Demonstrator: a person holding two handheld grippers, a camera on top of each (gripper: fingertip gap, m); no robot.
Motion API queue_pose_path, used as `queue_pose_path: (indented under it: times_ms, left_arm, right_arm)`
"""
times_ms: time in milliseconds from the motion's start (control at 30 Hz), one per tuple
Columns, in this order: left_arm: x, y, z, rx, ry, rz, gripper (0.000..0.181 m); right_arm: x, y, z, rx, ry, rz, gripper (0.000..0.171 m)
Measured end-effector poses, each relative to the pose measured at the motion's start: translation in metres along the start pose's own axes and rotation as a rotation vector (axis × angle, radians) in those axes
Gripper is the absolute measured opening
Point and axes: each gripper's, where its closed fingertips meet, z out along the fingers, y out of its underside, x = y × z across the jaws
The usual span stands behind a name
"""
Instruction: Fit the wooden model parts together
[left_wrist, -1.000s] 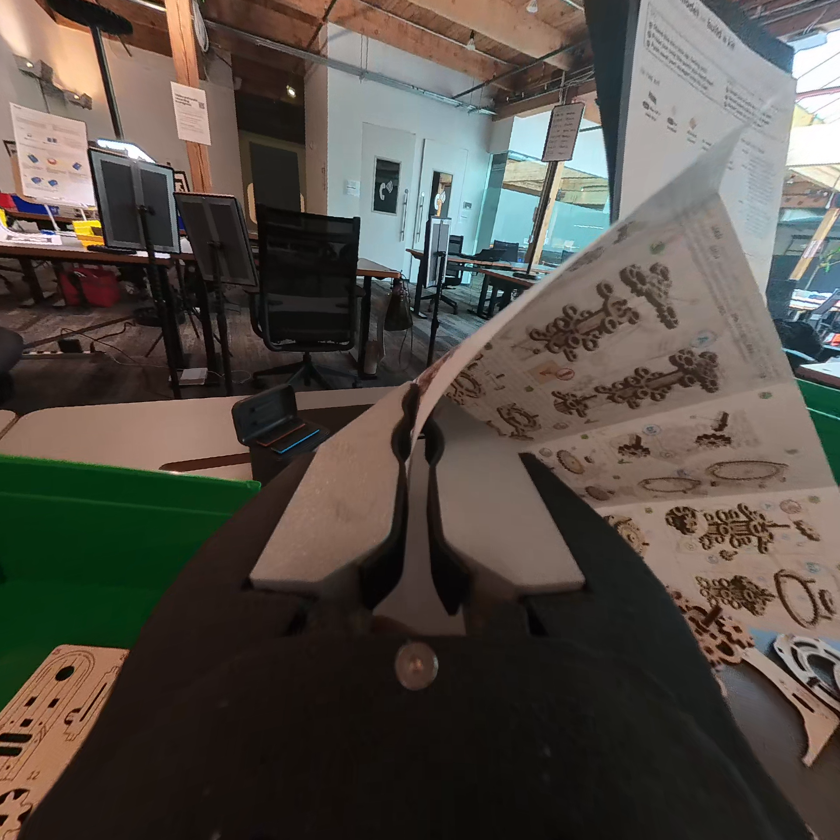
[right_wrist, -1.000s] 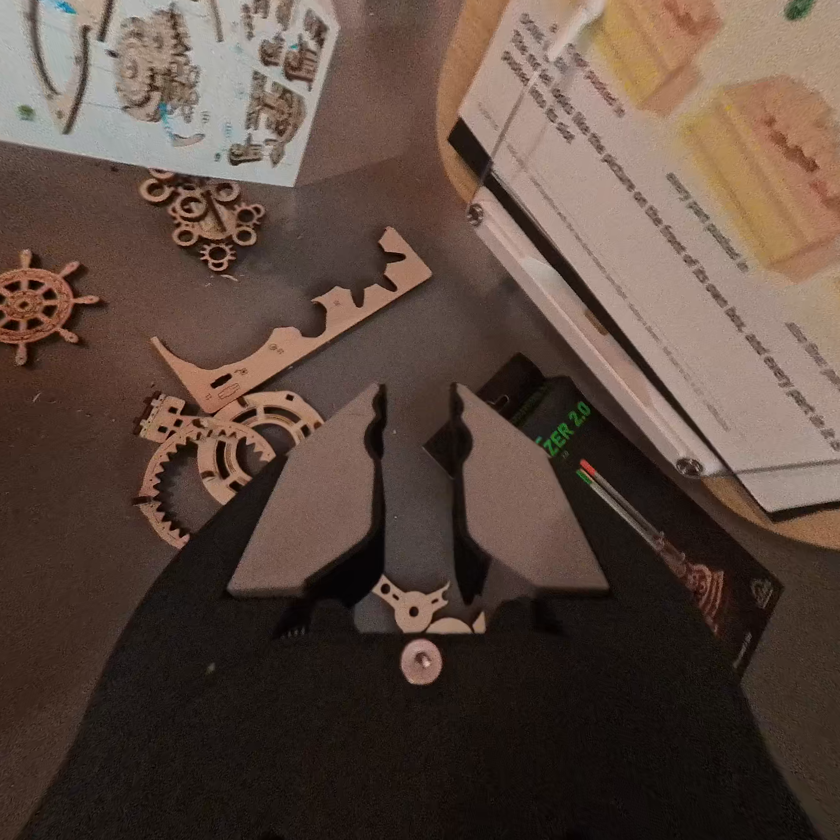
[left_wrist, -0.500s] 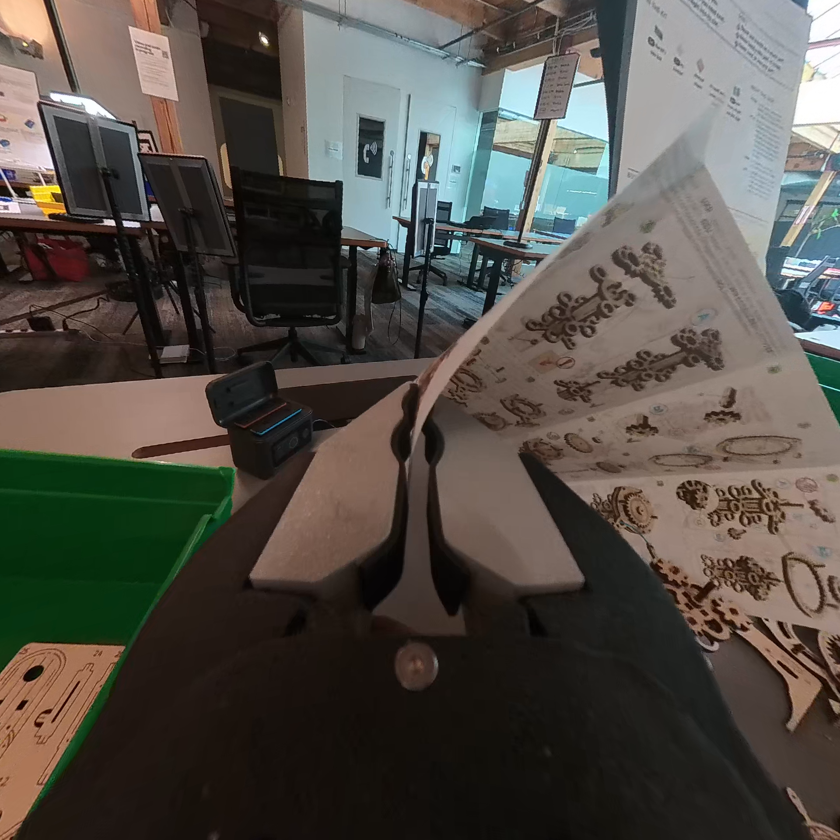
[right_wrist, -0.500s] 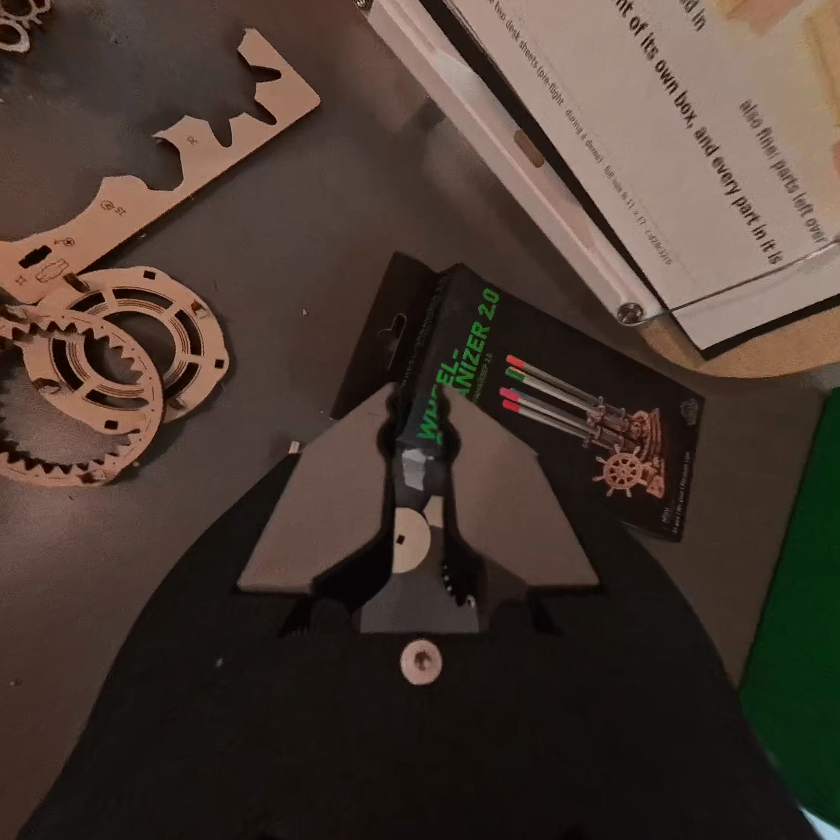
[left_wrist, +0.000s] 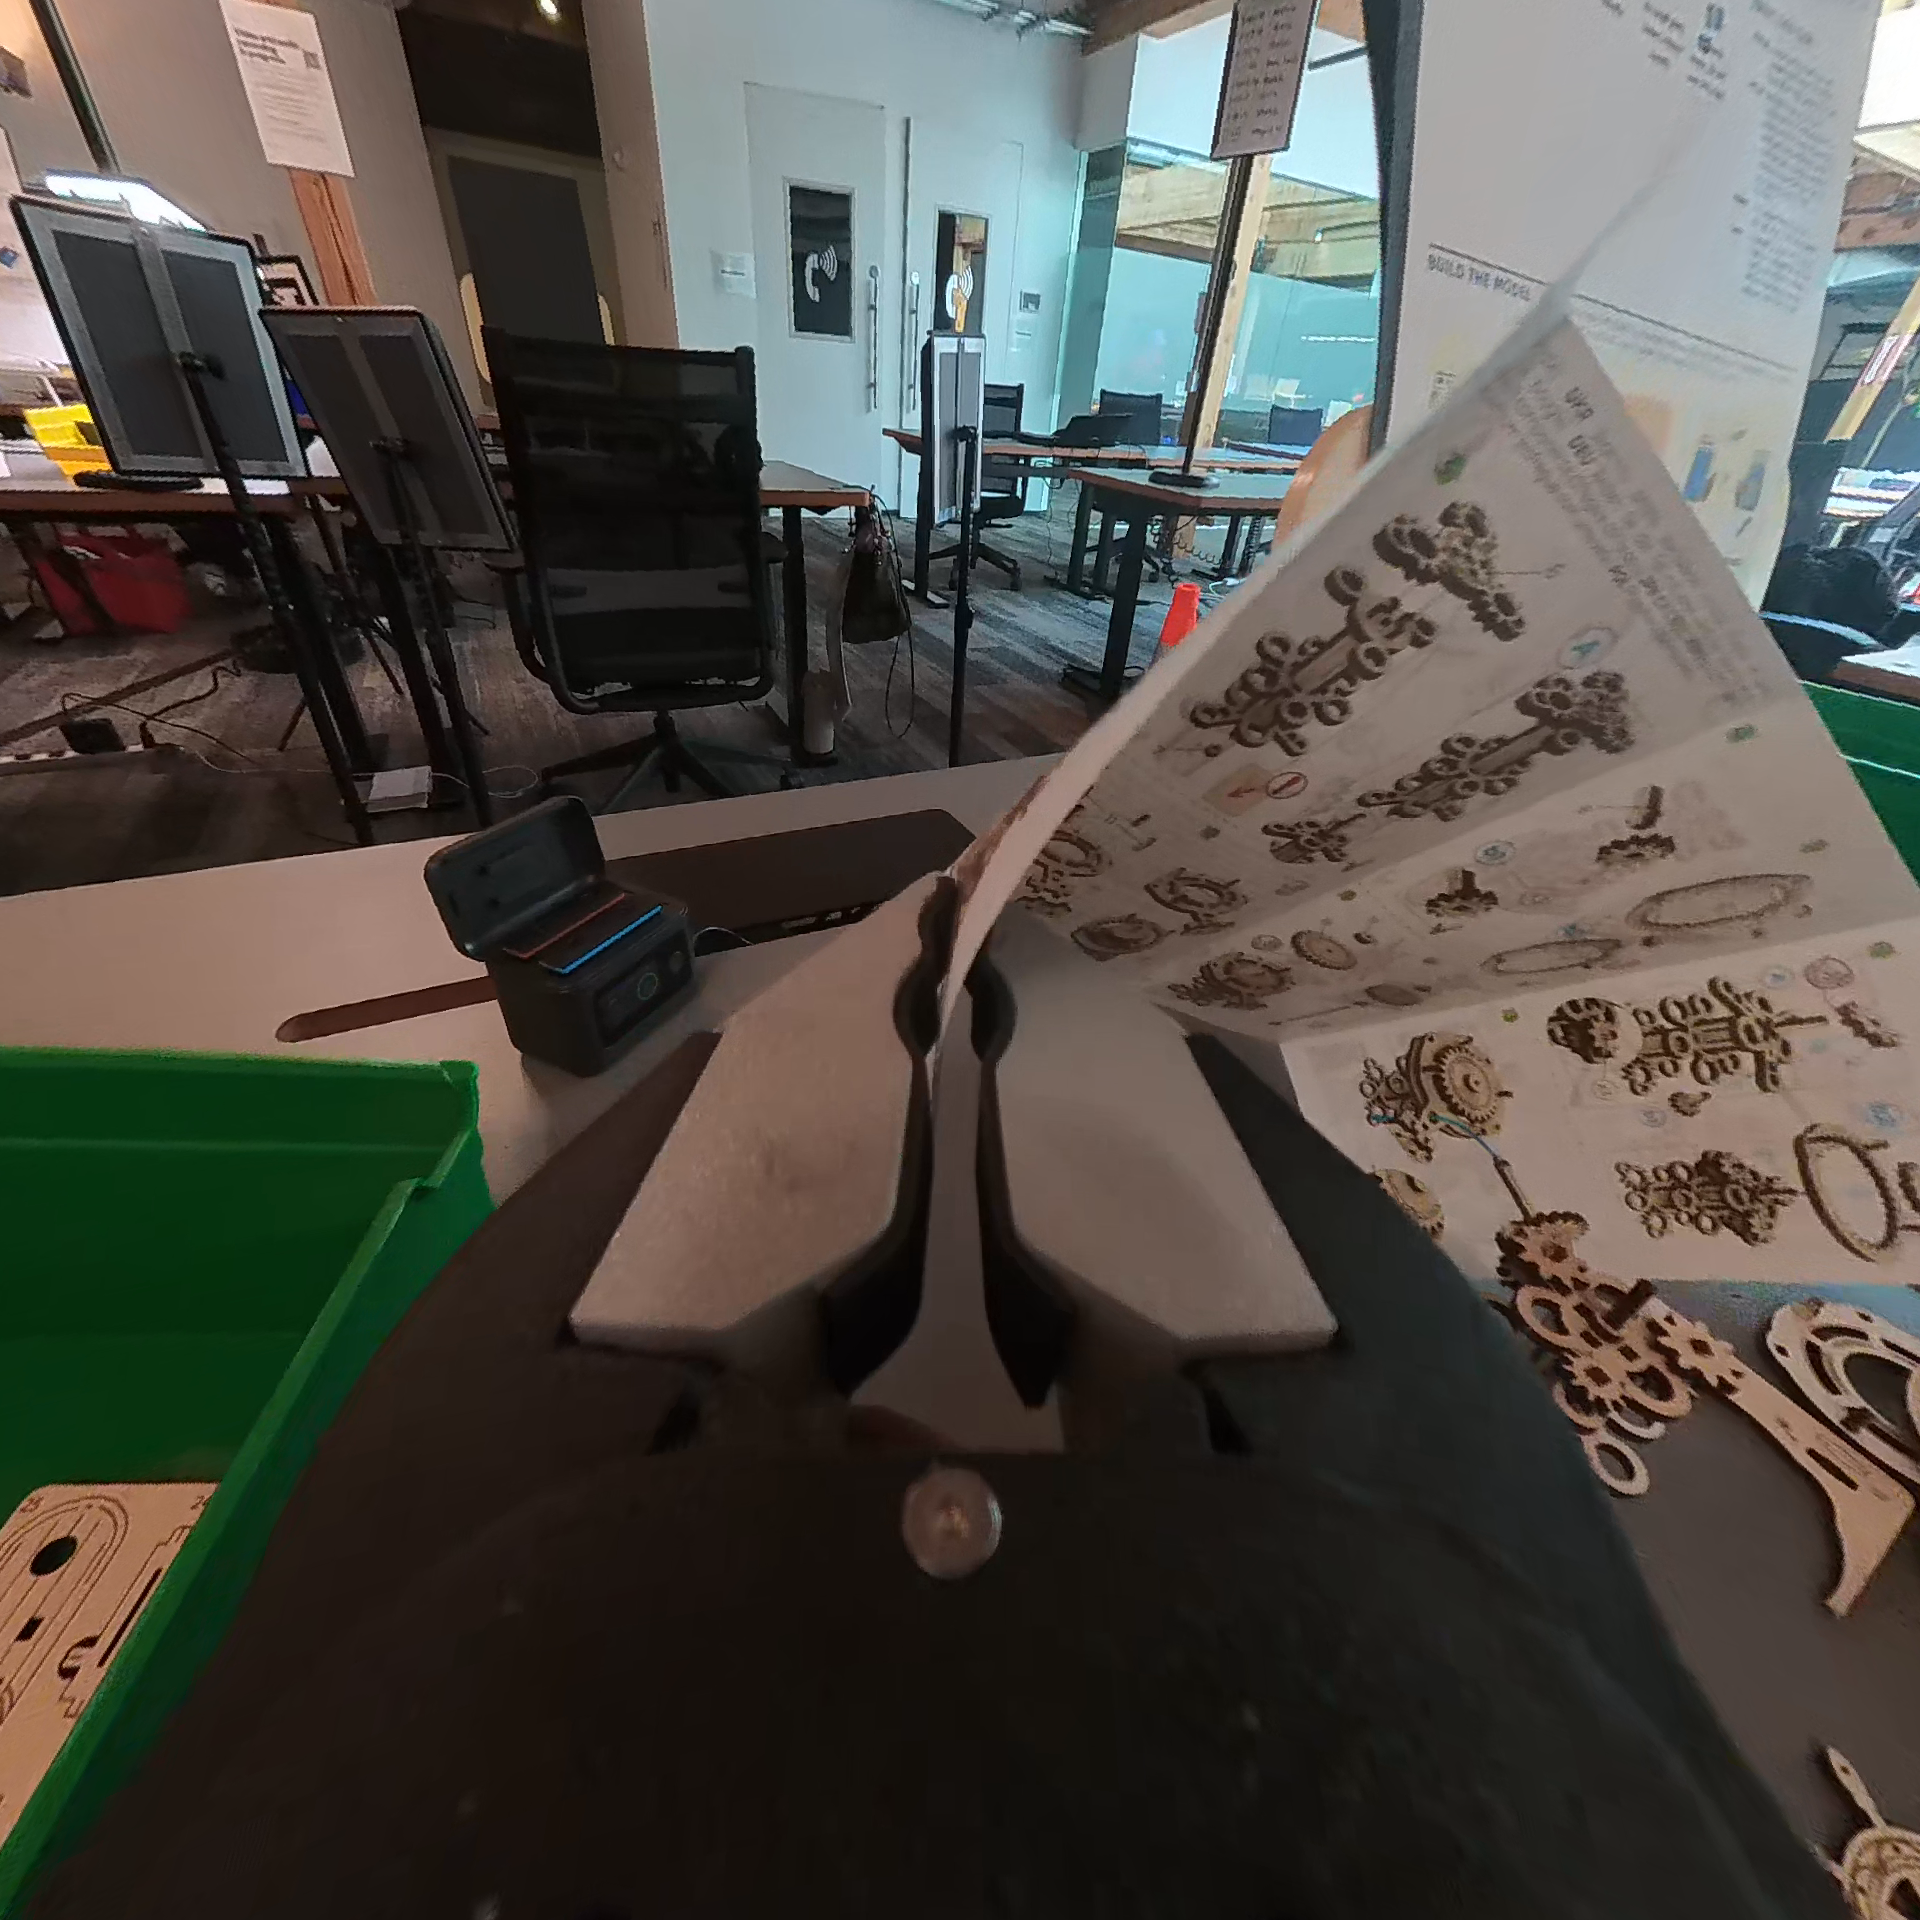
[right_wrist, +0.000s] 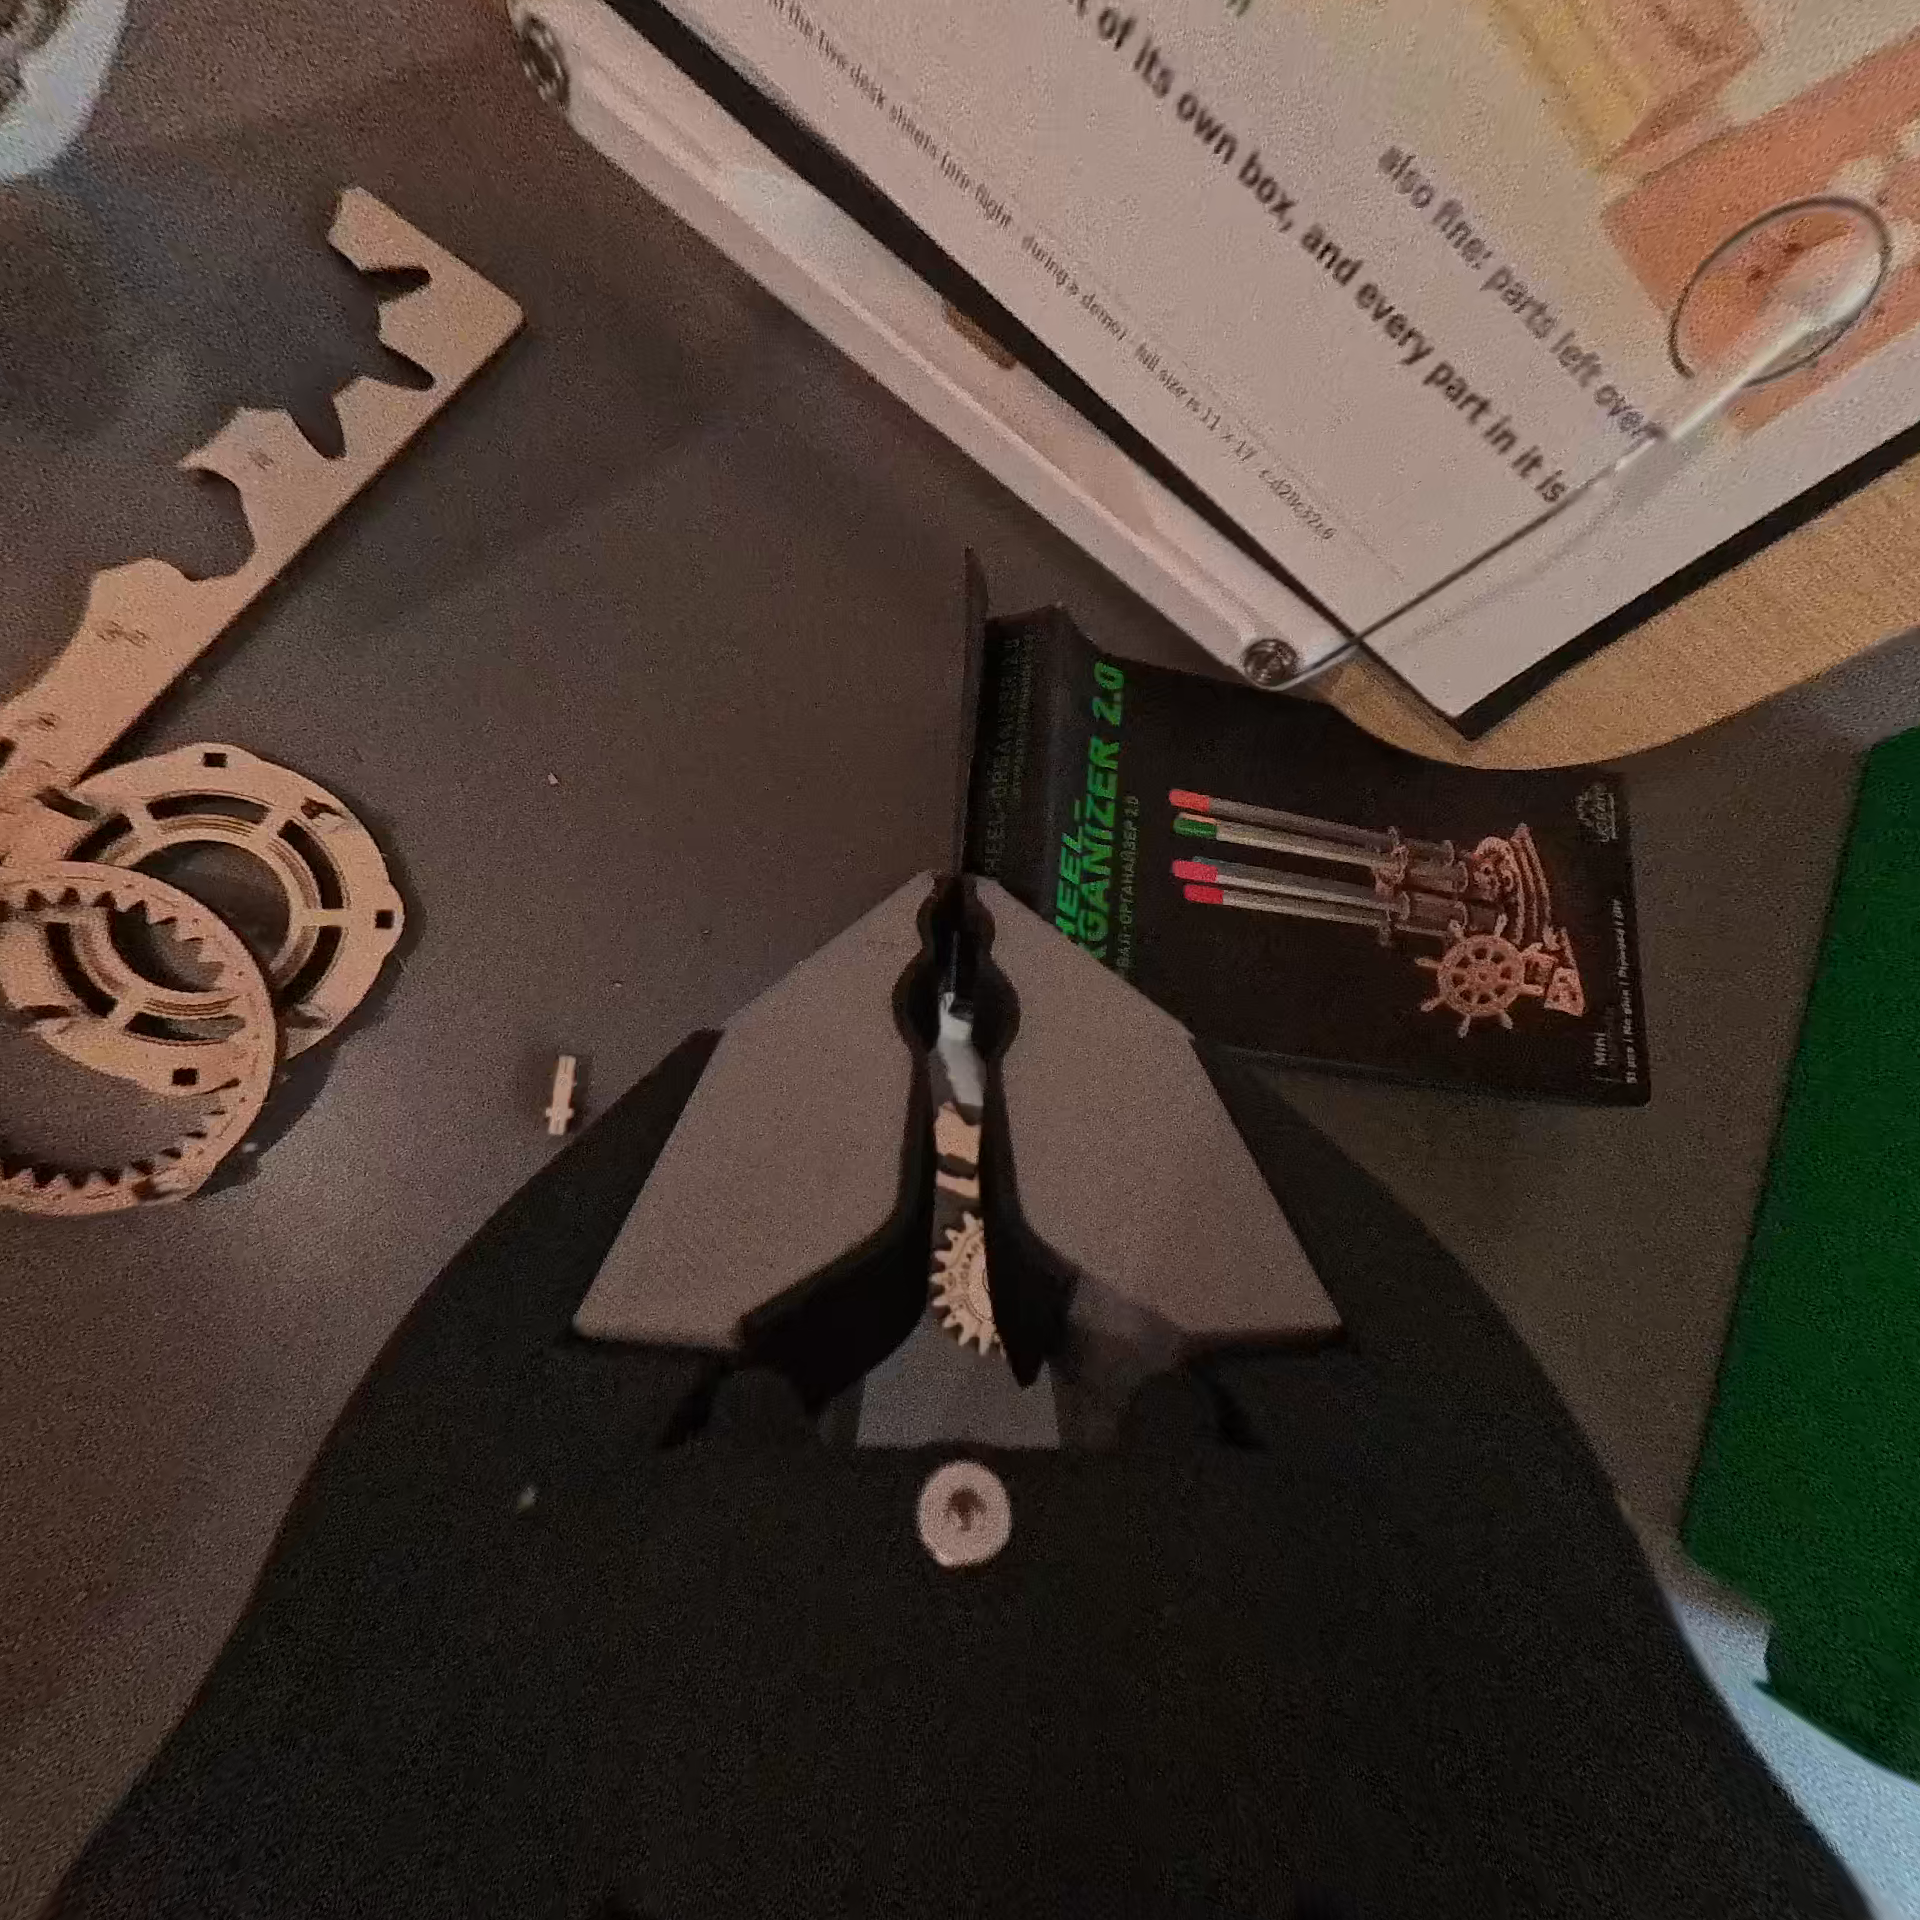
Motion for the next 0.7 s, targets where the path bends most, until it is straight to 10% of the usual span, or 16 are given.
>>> queue_pose_path:
  times_ms: [367,533,700]
  left_arm:
    - [0.002,-0.001,0.0,0.007,0.013,-0.015,0.0]
    - [0.006,-0.001,0.001,0.005,0.026,-0.013,0.0]
    - [0.007,0.005,0.004,-0.012,0.028,-0.019,0.0]
  right_arm:
    - [0.085,-0.08,-0.171,0.364,0.148,0.083,0.0]
    - [0.06,-0.049,-0.148,0.116,0.082,-0.002,0.0]
    - [0.062,-0.061,-0.167,0.244,0.029,0.086,0.0]
